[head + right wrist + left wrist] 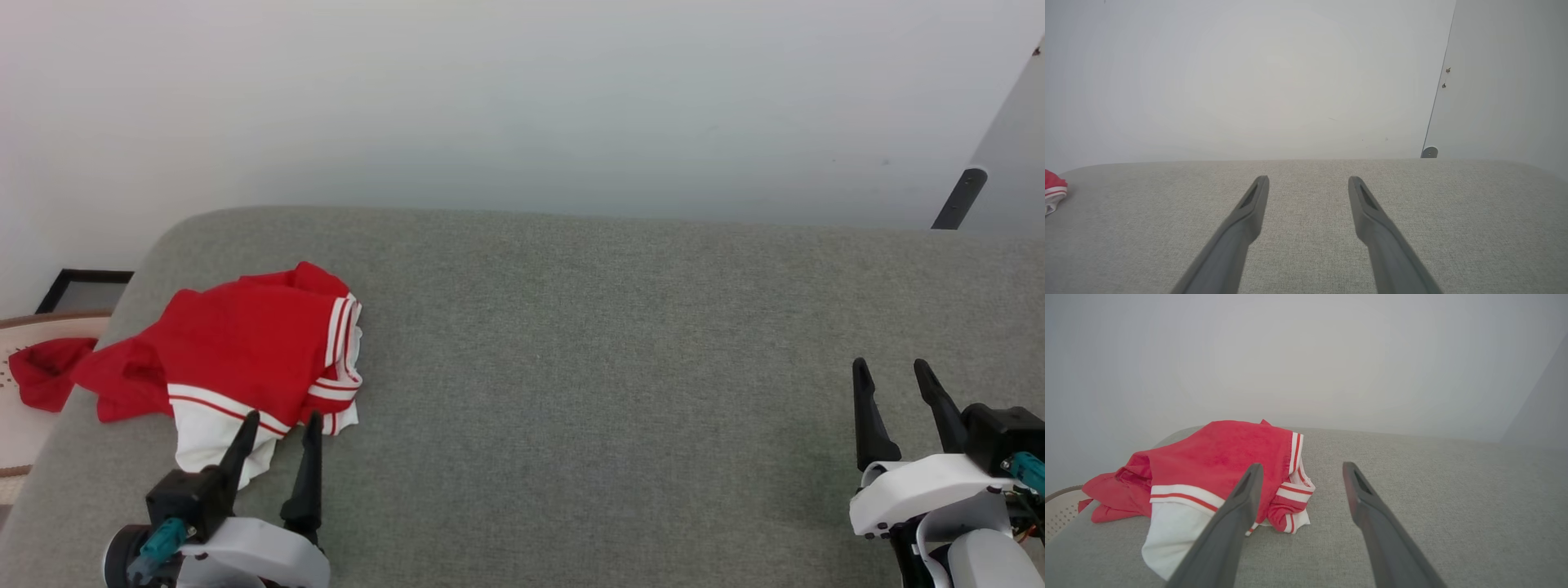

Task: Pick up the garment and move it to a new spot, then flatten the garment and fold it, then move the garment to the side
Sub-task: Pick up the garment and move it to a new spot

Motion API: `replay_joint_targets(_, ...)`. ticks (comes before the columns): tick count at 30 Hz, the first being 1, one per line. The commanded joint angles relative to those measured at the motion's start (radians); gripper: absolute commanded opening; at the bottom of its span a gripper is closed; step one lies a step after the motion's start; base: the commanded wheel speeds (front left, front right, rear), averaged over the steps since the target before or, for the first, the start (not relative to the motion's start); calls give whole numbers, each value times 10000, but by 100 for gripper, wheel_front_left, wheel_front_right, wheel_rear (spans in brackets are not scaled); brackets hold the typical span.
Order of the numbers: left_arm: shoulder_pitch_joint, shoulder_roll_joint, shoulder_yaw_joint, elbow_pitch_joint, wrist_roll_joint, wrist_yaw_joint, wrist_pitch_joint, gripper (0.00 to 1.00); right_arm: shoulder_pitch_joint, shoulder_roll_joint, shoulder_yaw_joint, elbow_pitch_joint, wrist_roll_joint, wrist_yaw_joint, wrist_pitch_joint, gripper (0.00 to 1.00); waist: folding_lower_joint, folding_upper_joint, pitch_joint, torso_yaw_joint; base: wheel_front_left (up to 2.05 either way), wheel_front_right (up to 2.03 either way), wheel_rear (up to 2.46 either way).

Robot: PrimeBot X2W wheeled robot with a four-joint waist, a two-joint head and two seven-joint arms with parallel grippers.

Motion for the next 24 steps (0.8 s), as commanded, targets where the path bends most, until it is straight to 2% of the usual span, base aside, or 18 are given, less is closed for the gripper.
replay_joint_targets(1,-46,37,-16,28,-91,-21,-7,100,50,-4,-37,-9,40,7,-53,100,0,0,-1,12,0,0,0)
replay_joint_targets(7,-159,31,-73,70,-78,-22,-7,100,108,0,-42,-42,37,7,-53,100,0,0,-4,154,0,0,0)
replay_joint_targets(12,-184,-105,-24,159,-37,-22,-7,100,257,-25,103,-43,93,7,-53,100,0,0,-40,647,0,0,0)
replay_joint_targets(17,-29,-237,171,246,13,-8,-7,100,320,-90,376,-29,172,7,-53,100,0,0,-142,1574,0,0,0)
replay_joint_targets(24,242,-400,463,267,87,45,-6,100,409,-110,869,107,336,7,-51,100,0,0,-321,3306,0,0,0)
